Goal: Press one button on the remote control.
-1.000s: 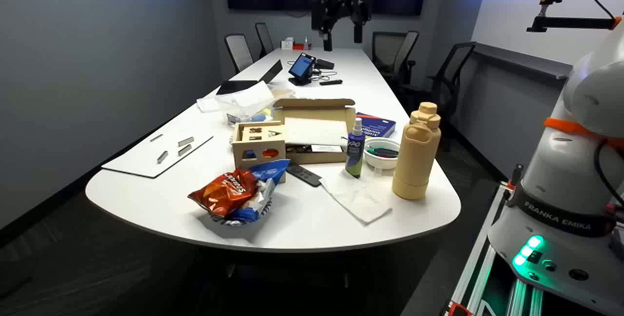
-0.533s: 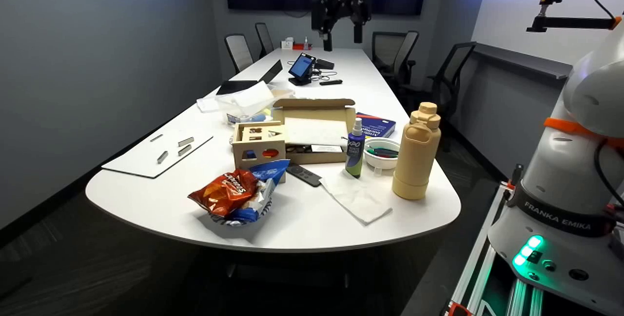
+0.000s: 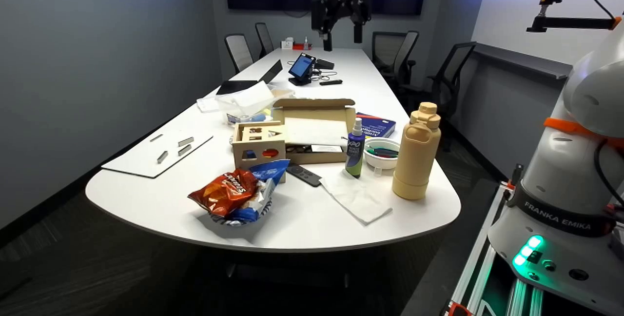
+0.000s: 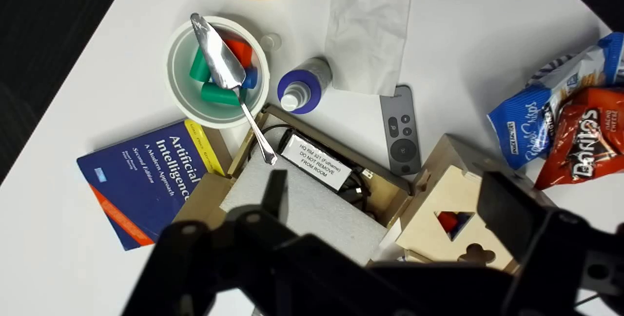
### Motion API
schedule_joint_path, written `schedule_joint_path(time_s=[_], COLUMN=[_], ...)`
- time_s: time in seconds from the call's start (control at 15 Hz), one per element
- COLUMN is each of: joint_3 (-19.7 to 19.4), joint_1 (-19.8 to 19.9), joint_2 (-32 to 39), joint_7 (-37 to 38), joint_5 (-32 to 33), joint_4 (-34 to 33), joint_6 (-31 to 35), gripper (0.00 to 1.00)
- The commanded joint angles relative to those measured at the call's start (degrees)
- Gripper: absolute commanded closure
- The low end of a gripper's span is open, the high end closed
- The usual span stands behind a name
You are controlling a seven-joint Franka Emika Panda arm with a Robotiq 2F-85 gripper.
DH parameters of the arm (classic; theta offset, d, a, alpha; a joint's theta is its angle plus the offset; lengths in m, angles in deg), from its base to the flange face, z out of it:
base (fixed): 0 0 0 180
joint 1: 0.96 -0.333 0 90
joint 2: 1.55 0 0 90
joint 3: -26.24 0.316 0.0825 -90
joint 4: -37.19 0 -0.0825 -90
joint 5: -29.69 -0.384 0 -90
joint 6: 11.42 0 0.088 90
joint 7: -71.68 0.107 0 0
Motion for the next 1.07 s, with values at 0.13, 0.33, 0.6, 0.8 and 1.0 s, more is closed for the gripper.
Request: schedule_joint_path(time_s=[0.13,0.33,0.6,0.8,1.0], joint_3=[-1.3,-1.5,-2.7,-4.2,-5.5], joint_1=[-1.7,-2.5,-3.7,-4.1,-4.0], joint_2=[2.2,5.6,10.7,13.9,16.9], joint_7=[0.2,-0.1,-2.4,-7.7,-13.6], joint_5=[0.6,-0.3,-2.8,-6.5,-10.6], joint_4=[0.3,2.1,4.5,6.5,7.2], joint_6=[1.0,4.1,8.9,14.7,18.6], gripper=[0.0,0.0,0.0,0.0,0.0])
